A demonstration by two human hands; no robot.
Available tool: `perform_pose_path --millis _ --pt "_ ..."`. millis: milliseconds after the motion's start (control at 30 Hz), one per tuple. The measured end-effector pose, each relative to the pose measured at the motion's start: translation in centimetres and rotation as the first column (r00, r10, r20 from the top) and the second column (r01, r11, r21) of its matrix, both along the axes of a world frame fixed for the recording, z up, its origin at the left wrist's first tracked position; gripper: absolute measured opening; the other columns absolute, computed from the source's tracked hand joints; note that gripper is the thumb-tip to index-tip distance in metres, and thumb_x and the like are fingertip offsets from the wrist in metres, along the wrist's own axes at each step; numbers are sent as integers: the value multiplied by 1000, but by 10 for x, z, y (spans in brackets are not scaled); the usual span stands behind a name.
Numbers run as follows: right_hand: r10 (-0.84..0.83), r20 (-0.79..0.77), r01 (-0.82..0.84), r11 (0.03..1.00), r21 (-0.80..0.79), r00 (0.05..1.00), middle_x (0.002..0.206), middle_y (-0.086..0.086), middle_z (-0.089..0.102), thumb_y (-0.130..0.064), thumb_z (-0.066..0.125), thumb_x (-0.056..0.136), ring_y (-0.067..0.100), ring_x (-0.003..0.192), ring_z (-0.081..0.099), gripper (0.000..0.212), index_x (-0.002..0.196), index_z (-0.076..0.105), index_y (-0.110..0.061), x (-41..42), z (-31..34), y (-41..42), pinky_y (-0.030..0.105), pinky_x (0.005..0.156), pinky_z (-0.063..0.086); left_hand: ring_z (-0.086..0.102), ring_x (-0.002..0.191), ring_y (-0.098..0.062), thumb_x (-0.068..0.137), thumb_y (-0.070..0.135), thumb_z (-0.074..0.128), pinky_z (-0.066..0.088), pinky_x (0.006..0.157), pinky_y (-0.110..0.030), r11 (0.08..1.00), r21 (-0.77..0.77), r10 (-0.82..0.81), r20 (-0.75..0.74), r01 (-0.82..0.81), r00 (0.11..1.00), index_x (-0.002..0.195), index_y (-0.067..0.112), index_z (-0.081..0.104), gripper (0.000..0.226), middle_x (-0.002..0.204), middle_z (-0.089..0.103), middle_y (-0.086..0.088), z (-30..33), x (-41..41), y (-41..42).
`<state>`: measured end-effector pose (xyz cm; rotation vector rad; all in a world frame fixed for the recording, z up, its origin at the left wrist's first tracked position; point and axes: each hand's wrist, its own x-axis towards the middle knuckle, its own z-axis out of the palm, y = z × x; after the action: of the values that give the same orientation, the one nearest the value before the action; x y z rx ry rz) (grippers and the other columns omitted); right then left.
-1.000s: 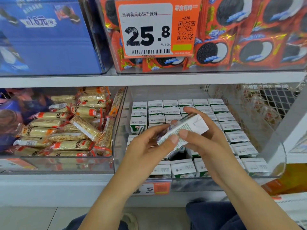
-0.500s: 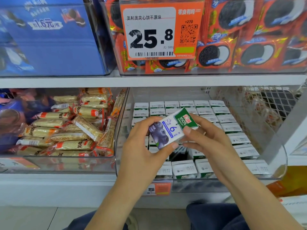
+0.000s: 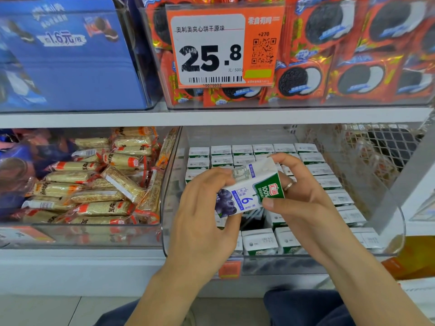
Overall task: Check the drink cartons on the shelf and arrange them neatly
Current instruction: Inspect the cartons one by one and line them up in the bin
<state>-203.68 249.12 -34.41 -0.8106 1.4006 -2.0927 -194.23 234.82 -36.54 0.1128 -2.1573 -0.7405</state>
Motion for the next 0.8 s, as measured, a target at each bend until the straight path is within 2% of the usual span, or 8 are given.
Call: perform_pose_path --millis 233,367,433,500,567,667,733,800 --pt "-11 -16 12 1000 23 1000 99 9 68 6 64 67 23 90 63 55 113 56 -23 0 0 1 31 77 54 47 113 -8 66 -3 80 38 90 -4 994 -103 -29 -9 28 1000 127 29 49 75 122 43 8 -1 0 -2" --pt "-38 -30 39 999 32 999 97 7 69 4 66 66 21 88 64 54 111 59 -27 1 -1 0 28 74 53 42 108 10 67 -1 80 38 87 -3 997 -73 -39 -11 38 999 126 30 50 73 121 44 11 -2 -1 -2" --pt "-59 -50 61 997 43 997 98 6 70 1 68 67 20 91 64 54 110 62 -30 1 -1 0 28 75 53 41 107 10 69 10 78 36 90 -5 997 -74 -22 2 22 1000 126 31 49 67 120 45 14 0 -1 -2" --pt "-79 -73 83 995 52 994 102 5 70 -7 74 67 20 96 64 54 113 64 -33 1 -1 0 27 79 53 47 106 6 71 23 76 36 92 -7 1000 -2 -20 32 20 999 125 35 50 61 115 49 23 2 -1 -1" --pt "-85 -75 89 995 46 994 109 3 69 -19 78 66 19 101 64 54 117 64 -33 1 0 1 28 83 53 52 105 6 71 33 76 37 88 -5 985 169 -53 62 42 997 122 42 52 57 112 56 26 4 0 1" --pt "-67 -61 71 994 77 996 113 1 69 -30 77 71 17 107 64 48 117 65 -33 1 0 -1 29 86 53 60 105 1 69 40 78 43 84 -7 857 497 -187 51 138 981 117 43 58 53 110 66 24 8 1 1" --pt "-32 -75 43 987 154 997 116 -3 69 -36 70 75 14 110 63 40 115 65 -37 2 -2 -3 27 88 53 64 105 -6 71 40 74 49 80 -13 706 654 -341 -21 271 940 120 35 61 51 112 69 17 11 1 -2" --pt "21 -69 -7 979 202 997 117 -9 68 -39 64 78 9 110 63 36 114 66 -41 5 -3 -7 20 84 53 65 107 -8 74 34 76 51 78 -13 559 750 -455 -78 353 887 122 26 65 49 115 70 10 13 1 -4"
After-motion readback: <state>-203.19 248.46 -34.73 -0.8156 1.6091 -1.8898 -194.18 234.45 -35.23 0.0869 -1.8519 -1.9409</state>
